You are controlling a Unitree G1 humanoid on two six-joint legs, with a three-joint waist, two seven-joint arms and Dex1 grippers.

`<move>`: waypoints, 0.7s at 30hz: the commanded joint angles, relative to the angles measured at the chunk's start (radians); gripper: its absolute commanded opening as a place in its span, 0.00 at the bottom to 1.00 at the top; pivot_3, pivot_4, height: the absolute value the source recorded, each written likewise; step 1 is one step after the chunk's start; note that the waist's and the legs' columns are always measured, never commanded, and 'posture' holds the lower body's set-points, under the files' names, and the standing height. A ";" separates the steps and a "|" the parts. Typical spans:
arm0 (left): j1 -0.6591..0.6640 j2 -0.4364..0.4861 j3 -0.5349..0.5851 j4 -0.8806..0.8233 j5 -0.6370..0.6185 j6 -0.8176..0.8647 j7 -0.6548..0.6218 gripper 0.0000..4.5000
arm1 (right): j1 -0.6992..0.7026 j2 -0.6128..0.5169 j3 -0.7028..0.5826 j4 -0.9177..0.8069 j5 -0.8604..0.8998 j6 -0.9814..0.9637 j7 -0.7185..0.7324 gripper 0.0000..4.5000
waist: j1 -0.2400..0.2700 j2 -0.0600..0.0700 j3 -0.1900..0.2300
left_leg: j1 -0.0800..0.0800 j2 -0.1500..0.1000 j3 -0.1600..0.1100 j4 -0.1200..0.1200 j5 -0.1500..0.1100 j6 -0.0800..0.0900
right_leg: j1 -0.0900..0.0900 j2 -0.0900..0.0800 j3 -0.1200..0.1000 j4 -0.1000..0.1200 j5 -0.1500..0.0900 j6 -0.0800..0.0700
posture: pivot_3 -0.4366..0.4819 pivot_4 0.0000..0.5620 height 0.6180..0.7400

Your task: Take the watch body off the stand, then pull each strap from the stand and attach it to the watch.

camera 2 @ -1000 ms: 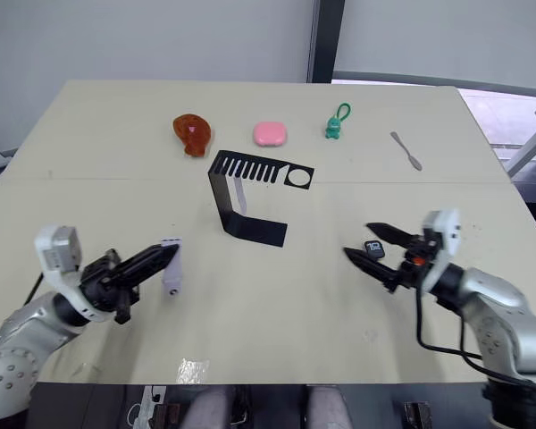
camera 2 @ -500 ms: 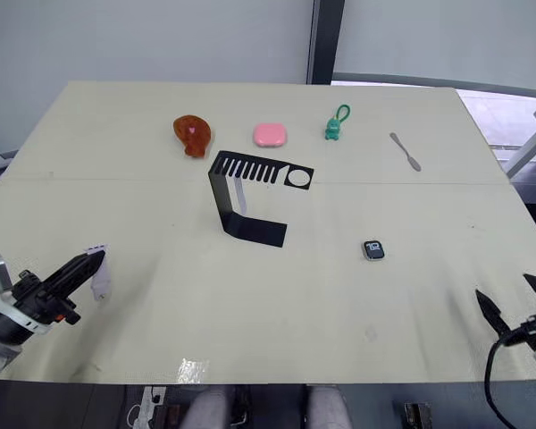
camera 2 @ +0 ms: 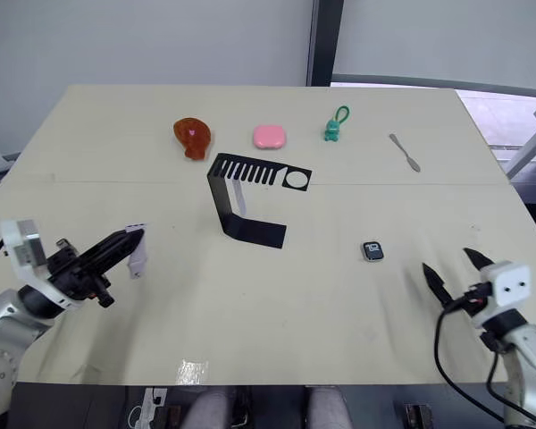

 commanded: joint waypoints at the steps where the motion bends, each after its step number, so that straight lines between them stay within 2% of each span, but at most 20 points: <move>1: -0.027 0.030 -0.048 -0.068 -0.010 0.007 -0.029 0.00 | -0.002 -0.004 0.049 -0.128 0.005 0.170 -0.072 0.99 | 0.001 0.000 0.000 | 0.000 0.000 0.000 0.000 0.000 0.000 | 0.000 0.000 0.000 -0.001 0.000 0.000 | 0.48 0.27 1.00; 9: -0.071 0.068 -0.129 -0.149 -0.034 0.042 -0.053 0.00 | -0.062 0.038 0.141 -0.340 0.047 0.516 -0.206 0.99 | -0.004 0.000 0.000 | 0.001 0.000 0.000 0.000 0.002 0.001 | 0.000 0.000 0.001 0.001 0.000 0.000 | 0.48 0.27 1.00; 14: -0.104 0.072 -0.174 -0.163 -0.038 0.052 -0.061 0.00 | -0.067 0.076 0.168 -0.427 0.047 0.604 -0.262 0.99 | -0.003 0.000 0.000 | -0.001 0.000 0.000 -0.001 0.002 0.000 | -0.001 0.001 0.001 0.000 0.000 0.000 | 0.48 0.27 1.00; 21: -0.142 0.061 -0.198 -0.155 -0.047 0.051 -0.057 0.00 | -0.116 0.101 0.214 -0.430 -0.006 0.651 -0.340 0.99 | -0.005 0.000 0.000 | -0.001 0.000 0.000 0.000 0.002 0.000 | -0.001 0.001 0.001 0.000 0.000 0.000 | 0.48 0.27 1.00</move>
